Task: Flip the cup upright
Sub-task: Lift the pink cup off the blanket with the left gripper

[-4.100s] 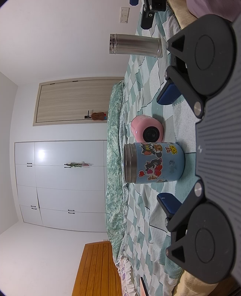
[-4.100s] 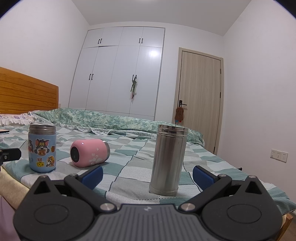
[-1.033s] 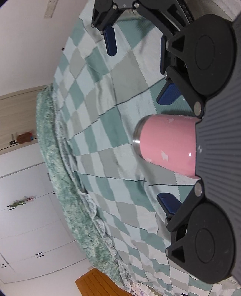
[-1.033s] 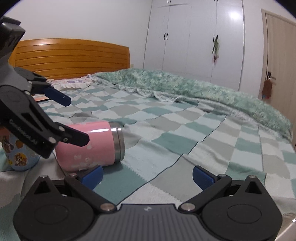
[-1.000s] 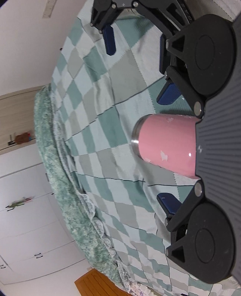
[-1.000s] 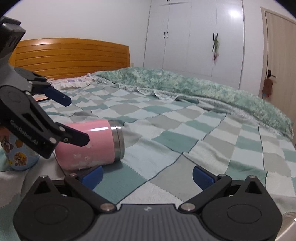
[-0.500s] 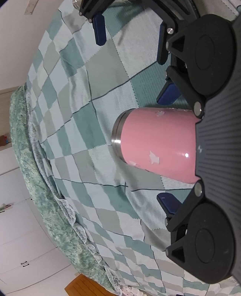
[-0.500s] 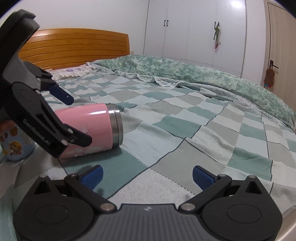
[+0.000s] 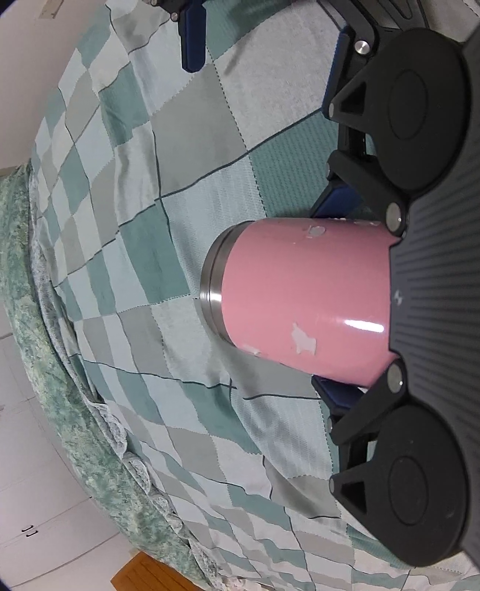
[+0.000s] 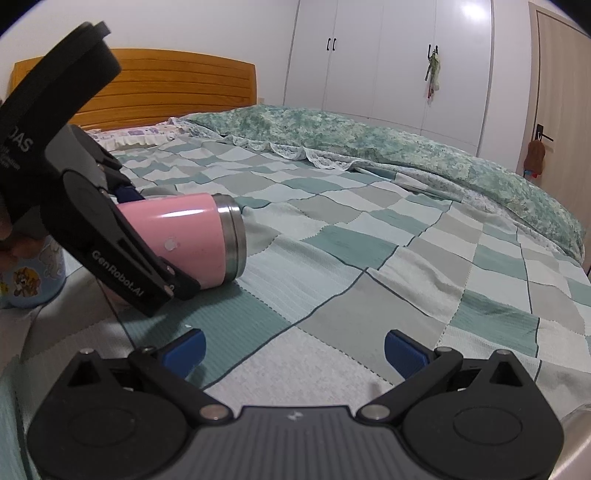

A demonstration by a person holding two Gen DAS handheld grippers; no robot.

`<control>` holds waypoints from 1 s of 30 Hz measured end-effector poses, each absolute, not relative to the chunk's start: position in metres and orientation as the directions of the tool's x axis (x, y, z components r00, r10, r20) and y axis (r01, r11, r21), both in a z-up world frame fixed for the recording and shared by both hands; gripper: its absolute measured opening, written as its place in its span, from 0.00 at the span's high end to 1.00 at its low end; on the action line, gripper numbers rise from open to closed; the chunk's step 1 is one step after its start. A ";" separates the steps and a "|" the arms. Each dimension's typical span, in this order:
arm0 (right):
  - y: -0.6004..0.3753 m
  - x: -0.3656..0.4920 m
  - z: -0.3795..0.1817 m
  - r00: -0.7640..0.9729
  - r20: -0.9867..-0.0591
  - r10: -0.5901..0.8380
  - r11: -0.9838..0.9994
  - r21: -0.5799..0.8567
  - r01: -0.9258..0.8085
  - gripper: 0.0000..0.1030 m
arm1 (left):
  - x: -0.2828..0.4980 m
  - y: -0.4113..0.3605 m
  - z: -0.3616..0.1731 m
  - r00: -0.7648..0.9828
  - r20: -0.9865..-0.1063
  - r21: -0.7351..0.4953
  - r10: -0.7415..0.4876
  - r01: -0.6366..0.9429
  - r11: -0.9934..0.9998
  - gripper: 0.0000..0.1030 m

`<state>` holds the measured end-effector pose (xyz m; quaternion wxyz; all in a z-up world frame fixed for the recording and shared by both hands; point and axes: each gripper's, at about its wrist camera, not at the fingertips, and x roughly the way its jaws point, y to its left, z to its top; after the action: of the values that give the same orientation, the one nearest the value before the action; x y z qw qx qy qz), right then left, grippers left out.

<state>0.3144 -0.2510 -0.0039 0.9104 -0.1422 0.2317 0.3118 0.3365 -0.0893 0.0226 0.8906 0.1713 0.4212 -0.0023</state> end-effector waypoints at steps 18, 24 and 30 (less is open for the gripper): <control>-0.263 0.240 0.041 0.765 -0.436 0.474 0.776 -0.203 -0.597 0.00 | 0.251 -0.115 0.085 0.730 -0.682 0.207 0.029 0.155 0.966 0.15; -0.288 0.187 0.042 0.795 -0.464 0.391 0.811 -0.234 -0.536 0.00 | 0.211 -0.134 0.081 0.710 -0.704 0.126 -0.025 0.159 0.979 0.15; -0.321 0.141 0.031 0.818 -0.514 0.258 0.871 -0.242 -0.427 0.00 | 0.185 -0.154 0.060 0.687 -0.724 0.051 -0.063 0.145 0.988 0.15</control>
<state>0.1410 -0.3210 0.0305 0.9371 -0.1761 0.2398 0.1828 0.1852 -0.1537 0.0597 0.9168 0.0518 0.3918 -0.0567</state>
